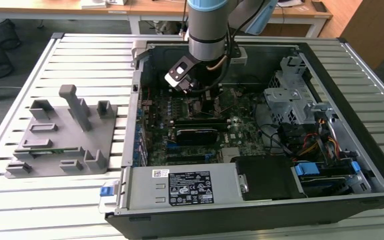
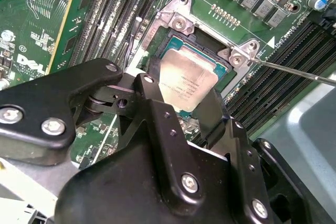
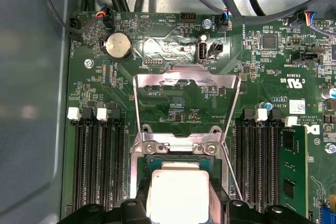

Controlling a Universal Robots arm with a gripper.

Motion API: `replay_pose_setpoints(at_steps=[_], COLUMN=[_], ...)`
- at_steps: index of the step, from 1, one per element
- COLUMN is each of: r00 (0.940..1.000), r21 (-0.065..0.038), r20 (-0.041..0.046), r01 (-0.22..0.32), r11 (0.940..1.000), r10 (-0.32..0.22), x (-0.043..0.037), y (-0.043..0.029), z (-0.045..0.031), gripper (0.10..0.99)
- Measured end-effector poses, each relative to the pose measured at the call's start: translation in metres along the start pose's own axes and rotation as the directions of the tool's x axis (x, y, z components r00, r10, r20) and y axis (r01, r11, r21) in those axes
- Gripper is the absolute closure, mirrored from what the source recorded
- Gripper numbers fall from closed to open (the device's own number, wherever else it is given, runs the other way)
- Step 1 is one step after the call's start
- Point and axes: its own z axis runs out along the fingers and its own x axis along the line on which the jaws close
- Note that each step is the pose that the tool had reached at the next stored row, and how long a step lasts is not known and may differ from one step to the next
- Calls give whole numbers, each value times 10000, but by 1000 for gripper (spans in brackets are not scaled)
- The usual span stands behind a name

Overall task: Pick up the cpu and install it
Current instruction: 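Place the cpu into insertion slot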

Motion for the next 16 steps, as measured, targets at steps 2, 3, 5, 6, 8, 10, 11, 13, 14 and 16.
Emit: replay_pose_setpoints(at_steps=[2, 3, 5, 6, 8, 10, 11, 13, 14, 16], r00=[10000, 10000, 10000, 10000, 10000, 10000, 10000, 10000, 10000, 10000], r21=[-4, -2, 1, 2, 2, 1, 3, 7, 9, 19], r20=[-6, -4, 1, 3, 3, 1, 1, 1, 2, 1], r01=[0, 0, 0, 1, 1, 0, 0, 0, 0, 1], r11=[10000, 10000, 10000, 10000, 10000, 10000, 10000, 10000, 10000, 10000], r10=[0, 0, 0, -1, -1, 0, 0, 0, 0, -1], x=[1, 1, 0, 0, -1, -1, -1, -1, -1, -2], y=[1, 1, 0, 0, 1, 3, 4, 5, 6, 7], z=[3, 3, 1, -1, -24, -56, -71, -92, -104, -129], gripper=[553, 553, 490, 490, 490, 490, 490, 490, 502, 502])
